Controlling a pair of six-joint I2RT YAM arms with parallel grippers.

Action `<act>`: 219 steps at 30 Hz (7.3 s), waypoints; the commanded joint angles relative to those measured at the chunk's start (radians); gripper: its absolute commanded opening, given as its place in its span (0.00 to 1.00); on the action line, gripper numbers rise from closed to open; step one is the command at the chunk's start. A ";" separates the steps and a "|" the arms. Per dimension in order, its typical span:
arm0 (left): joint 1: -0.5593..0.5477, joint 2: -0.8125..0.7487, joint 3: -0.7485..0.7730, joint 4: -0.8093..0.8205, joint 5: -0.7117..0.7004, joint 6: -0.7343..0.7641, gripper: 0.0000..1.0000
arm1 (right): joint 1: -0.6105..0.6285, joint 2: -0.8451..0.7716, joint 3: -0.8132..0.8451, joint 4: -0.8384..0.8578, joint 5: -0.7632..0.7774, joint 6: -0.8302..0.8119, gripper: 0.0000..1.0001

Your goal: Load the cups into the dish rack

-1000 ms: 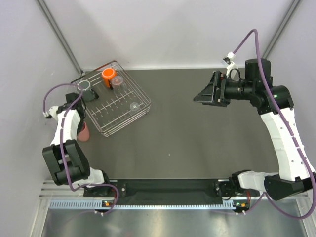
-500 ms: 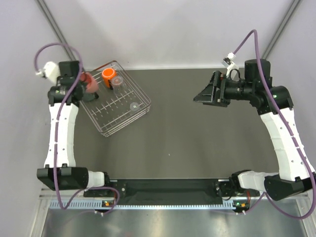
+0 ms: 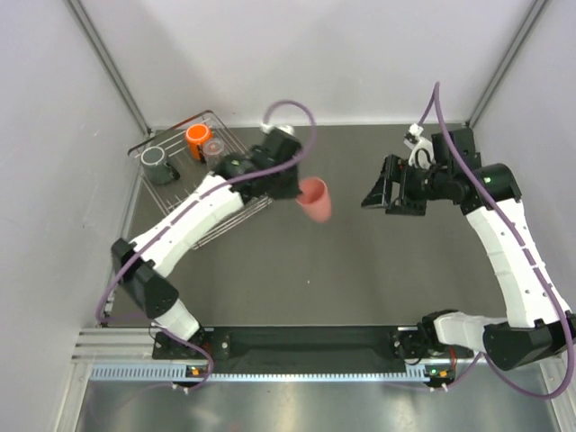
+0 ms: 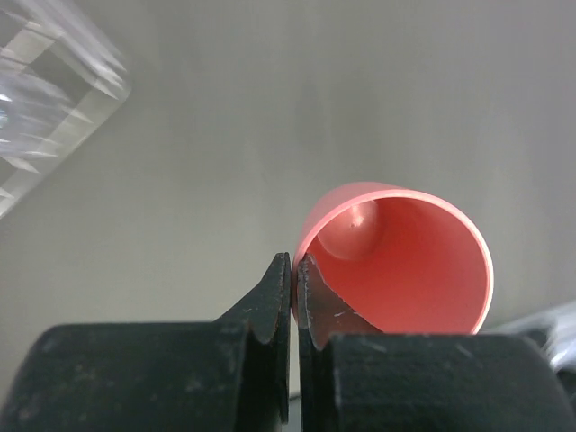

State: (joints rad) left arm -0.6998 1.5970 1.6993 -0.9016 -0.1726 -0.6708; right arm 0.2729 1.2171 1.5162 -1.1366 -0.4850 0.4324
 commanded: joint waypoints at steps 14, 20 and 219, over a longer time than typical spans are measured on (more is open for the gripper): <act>-0.144 0.052 -0.337 0.179 0.084 0.123 0.00 | 0.025 -0.139 -0.257 -0.012 0.145 0.005 0.78; -0.158 0.028 -0.463 0.273 -0.028 0.152 0.00 | 0.054 -0.159 -0.284 0.012 0.129 0.037 0.78; 0.364 -0.365 -0.378 0.680 -0.299 0.483 0.00 | 0.184 -0.323 -0.212 0.370 0.246 0.098 0.77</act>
State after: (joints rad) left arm -0.3607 1.2472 1.4143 -0.3367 -0.2409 -0.4004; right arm 0.4500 0.9306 1.2808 -0.6979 -0.2764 0.5583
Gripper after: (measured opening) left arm 0.707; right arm 0.768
